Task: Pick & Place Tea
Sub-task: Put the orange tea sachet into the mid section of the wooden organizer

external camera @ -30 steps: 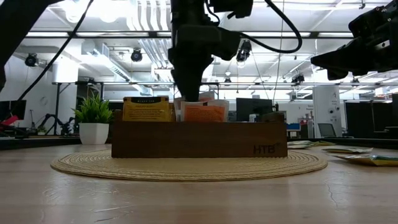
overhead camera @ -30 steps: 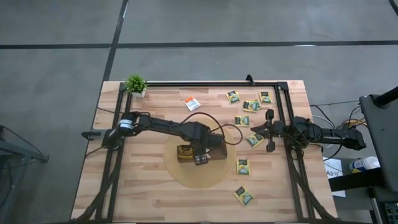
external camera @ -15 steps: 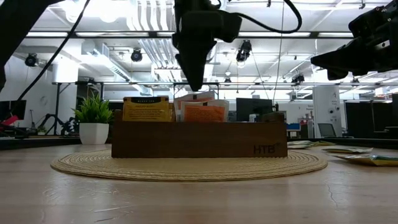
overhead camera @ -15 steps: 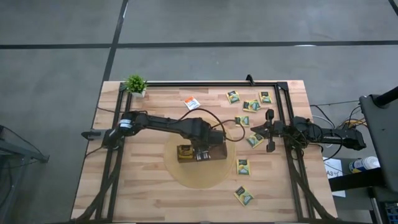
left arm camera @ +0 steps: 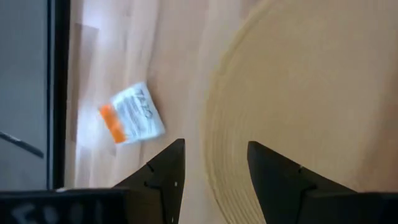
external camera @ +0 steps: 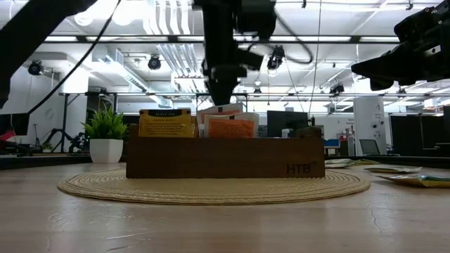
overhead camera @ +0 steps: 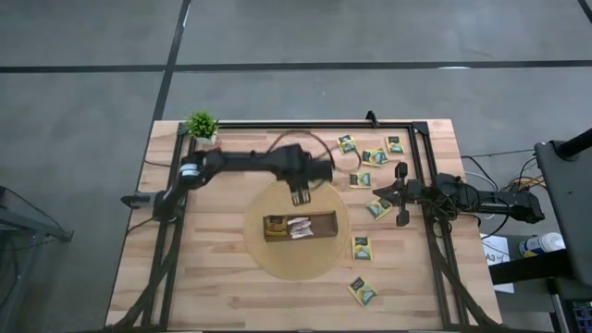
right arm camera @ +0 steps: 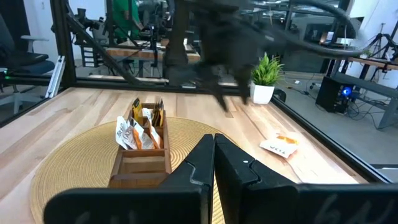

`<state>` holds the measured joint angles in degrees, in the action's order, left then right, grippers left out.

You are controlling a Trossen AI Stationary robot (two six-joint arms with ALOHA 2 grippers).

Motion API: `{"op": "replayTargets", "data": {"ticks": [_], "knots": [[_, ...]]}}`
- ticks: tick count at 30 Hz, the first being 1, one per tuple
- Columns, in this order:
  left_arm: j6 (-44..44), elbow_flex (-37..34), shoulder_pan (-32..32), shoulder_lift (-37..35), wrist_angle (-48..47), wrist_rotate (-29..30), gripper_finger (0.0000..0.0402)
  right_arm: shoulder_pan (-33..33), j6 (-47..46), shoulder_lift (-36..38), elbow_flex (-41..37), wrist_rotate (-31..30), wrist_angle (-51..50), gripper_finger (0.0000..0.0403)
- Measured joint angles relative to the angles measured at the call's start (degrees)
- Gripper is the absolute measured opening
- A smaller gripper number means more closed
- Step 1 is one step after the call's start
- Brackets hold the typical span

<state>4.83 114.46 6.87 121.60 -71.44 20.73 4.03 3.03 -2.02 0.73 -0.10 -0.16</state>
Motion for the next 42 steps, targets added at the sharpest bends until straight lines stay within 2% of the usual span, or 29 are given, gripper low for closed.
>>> {"op": "replayTargets", "data": {"ticks": [6,13,21,28,42], "knots": [[-2.85,-5.7,9.85,0.0,11.86,-9.79,0.0167,-0.01,0.0,0.0,0.0,0.0,-0.01,0.0009],[-1.98,-10.1,15.72,-0.02,15.09,-6.53,0.0167,0.0,0.0,0.0,0.01,0.0,0.0,0.0009],[-2.57,-12.01,17.36,0.43,21.11,-10.11,0.0167,0.0,0.0,0.0,0.02,0.0,-0.02,0.0009],[-1.89,-14.23,18.19,1.91,20.82,-10.38,0.0167,0.0,0.0,0.0,0.0,0.0,0.0,0.0009],[-1.53,-14.1,19.55,5.9,19.51,-10.58,0.0161,0.0,0.0,0.0,0.0,0.0,0.0,0.0009]]}}
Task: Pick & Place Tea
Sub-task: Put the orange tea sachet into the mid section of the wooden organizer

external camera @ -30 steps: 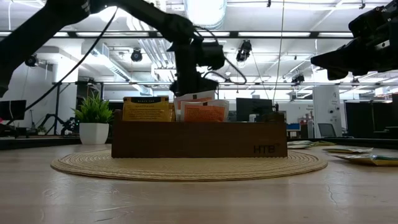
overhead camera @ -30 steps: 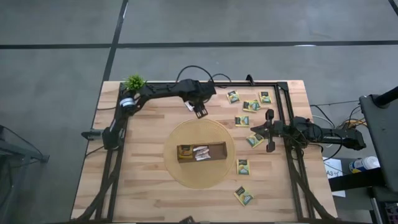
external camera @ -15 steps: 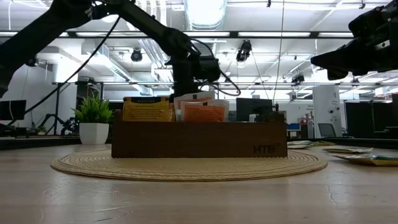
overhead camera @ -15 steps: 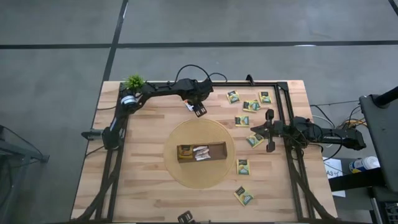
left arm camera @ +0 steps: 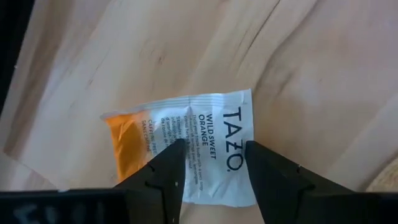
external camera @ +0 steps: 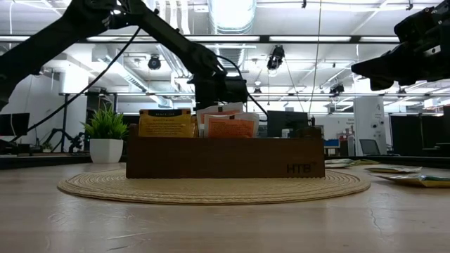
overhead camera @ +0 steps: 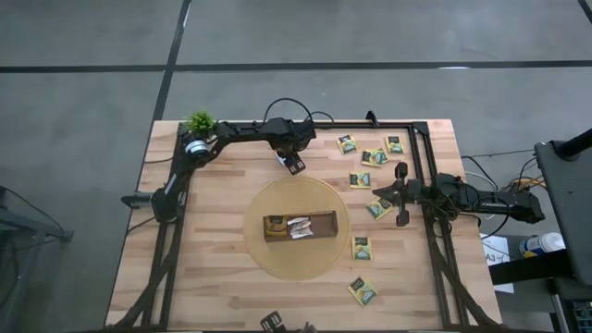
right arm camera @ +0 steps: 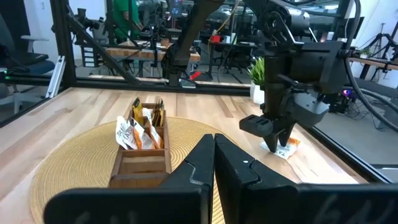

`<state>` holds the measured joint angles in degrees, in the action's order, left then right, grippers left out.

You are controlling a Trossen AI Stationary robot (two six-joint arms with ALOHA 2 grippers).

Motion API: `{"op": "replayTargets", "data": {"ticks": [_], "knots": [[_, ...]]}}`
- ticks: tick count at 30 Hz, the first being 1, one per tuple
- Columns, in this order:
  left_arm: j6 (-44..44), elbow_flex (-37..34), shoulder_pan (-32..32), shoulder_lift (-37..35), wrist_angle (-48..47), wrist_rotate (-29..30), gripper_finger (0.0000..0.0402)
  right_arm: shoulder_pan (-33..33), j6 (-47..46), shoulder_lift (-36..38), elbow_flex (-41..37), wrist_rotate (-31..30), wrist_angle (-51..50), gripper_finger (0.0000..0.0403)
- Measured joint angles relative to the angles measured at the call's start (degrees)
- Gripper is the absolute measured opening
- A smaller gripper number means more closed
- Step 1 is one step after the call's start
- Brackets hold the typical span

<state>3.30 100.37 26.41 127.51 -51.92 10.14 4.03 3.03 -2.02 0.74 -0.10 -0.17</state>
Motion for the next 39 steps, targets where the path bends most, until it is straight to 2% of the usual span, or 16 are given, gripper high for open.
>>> {"op": "replayTargets", "data": {"ticks": [4,9,16,19,24,30,39], "knots": [[-0.02,-0.01,-0.04,0.43,-3.84,0.01,0.0119,0.0,0.0,0.0,0.02,0.0,-0.02,0.0009],[-0.25,0.41,-0.26,0.6,-7.2,0.73,0.0016,0.0,0.0,0.0,0.0,0.0,-0.01,0.0009],[-0.36,2.73,-1.75,0.3,-14.41,-0.4,0.0001,0.0,0.0,0.0,0.0,0.0,0.0,0.0009],[-0.38,3.09,-3.38,-2.02,-17.04,-1.52,0.0001,0.0,0.0,0.0,0.0,0.0,-0.01,0.0009],[-1.51,3.37,-6.38,-7.06,-18.6,-8.0,0.0,0.0,0.0,0.0,0.02,0.0,-0.02,0.0009],[-3.73,3.4,-10.15,-13.92,-19.14,-22.63,0.0,0.0,0.0,-0.02,0.0,0.0,-0.02,0.0009],[-4.79,3.4,-12.79,-18.34,-20.57,-41.87,0.0,0.0,0.0,-0.02,0.02,0.0,-0.02,0.0009]]}}
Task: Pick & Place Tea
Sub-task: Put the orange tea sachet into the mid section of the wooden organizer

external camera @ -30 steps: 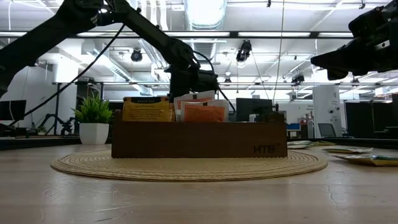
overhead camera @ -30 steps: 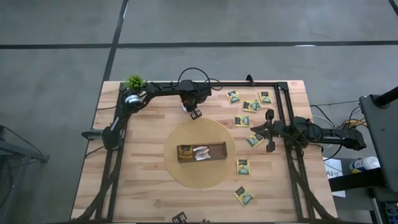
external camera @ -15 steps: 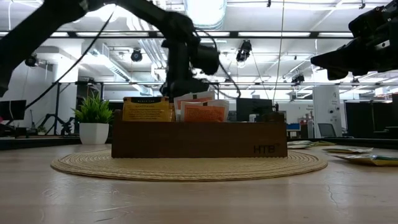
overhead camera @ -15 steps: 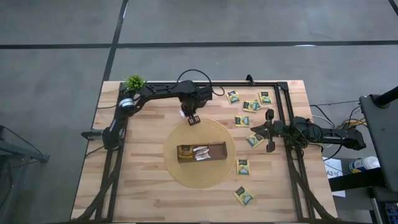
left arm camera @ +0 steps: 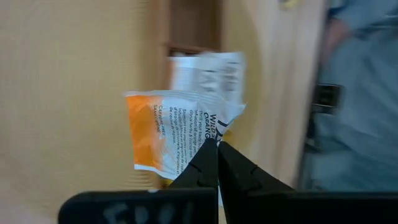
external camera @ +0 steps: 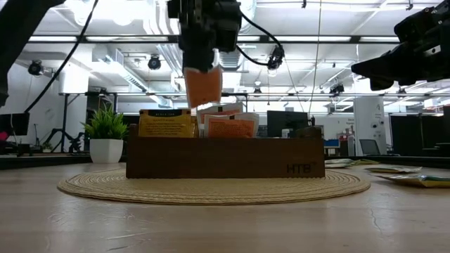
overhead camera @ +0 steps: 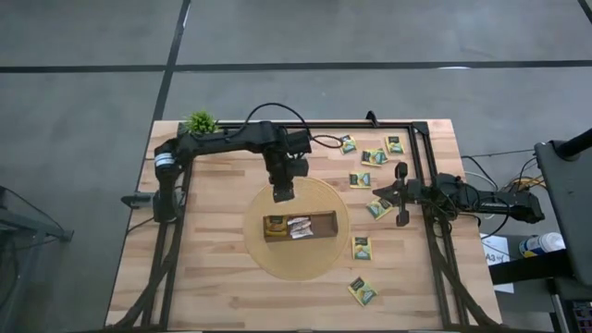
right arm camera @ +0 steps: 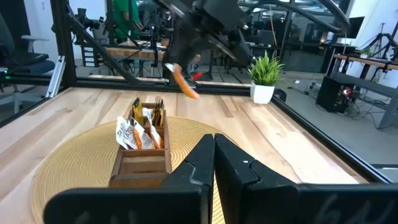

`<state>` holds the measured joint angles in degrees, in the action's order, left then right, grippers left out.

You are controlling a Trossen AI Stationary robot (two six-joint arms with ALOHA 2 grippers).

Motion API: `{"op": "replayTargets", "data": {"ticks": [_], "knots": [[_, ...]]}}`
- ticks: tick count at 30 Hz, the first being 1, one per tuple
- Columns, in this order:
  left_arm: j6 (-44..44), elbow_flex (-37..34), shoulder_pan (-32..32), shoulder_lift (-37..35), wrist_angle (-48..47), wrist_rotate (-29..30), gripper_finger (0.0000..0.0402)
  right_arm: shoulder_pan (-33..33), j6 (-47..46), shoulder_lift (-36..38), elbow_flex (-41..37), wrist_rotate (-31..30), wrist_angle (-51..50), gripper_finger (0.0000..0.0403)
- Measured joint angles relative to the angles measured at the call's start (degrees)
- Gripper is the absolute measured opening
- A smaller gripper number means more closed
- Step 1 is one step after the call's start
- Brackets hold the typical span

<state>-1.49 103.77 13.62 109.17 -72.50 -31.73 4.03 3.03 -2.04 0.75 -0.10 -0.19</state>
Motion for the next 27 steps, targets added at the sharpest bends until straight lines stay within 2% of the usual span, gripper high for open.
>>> {"op": "replayTargets", "data": {"ticks": [10,19,27], "knots": [[-1.3,0.02,0.0,-0.11,0.56,-16.35,0.0,0.0,0.0,0.0,0.0,0.0,0.0,0.0009],[-1.67,0.06,0.28,0.61,4.1,-19.02,0.0,0.0,0.0,0.0,-0.02,0.0,0.02,0.0009],[-3.01,0.06,0.83,7.53,4.47,-23.68,0.0,0.0,0.0,0.0,0.0,0.0,0.0,0.0009]]}}
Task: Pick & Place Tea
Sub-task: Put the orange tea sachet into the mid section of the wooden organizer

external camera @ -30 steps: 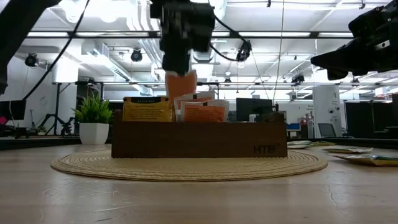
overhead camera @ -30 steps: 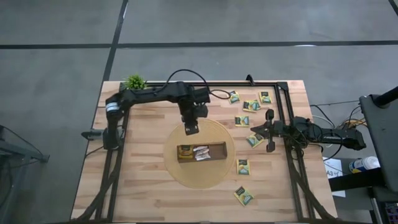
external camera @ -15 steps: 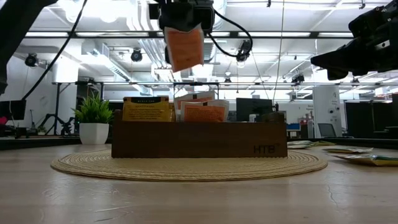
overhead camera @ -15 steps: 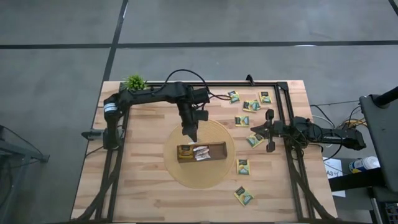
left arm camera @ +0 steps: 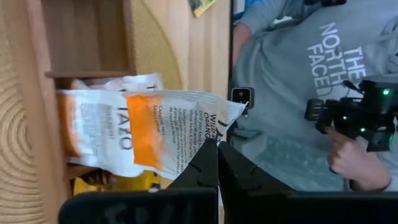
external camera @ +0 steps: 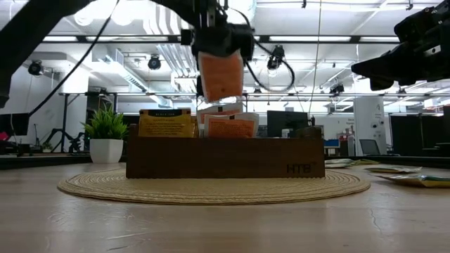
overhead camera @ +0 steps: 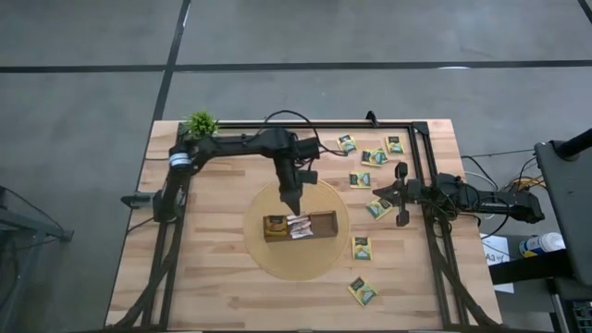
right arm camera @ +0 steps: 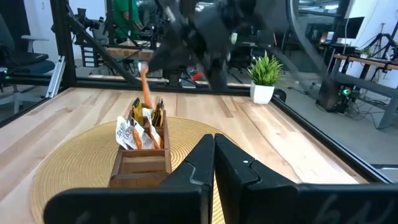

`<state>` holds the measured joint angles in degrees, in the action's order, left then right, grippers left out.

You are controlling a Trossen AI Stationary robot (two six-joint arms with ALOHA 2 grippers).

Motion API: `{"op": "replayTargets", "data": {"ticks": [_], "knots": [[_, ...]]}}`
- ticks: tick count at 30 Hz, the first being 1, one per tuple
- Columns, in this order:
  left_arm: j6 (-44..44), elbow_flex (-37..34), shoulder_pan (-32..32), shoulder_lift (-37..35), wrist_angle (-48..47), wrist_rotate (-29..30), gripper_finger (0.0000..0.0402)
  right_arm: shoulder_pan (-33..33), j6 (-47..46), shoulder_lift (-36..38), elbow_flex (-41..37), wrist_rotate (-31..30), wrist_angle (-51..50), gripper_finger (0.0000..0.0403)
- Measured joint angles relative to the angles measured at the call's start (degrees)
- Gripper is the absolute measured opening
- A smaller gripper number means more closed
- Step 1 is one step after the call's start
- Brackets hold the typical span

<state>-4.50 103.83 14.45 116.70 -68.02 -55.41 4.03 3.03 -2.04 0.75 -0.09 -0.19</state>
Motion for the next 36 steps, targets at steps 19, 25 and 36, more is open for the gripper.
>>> {"op": "replayTargets", "data": {"ticks": [19,25,36], "knots": [[-1.27,1.31,2.14,4.61,1.13,-1.67,0.0,0.0,0.0,0.0,-0.01,0.01,0.02,0.0009],[-1.51,1.29,1.04,6.53,0.82,-5.81,0.0,0.0,0.0,0.0,-0.02,-0.01,0.02,0.0009],[-1.92,1.2,0.45,9.6,0.97,-5.97,0.0,0.0,0.0,0.02,-0.02,0.0,0.0,0.0009]]}}
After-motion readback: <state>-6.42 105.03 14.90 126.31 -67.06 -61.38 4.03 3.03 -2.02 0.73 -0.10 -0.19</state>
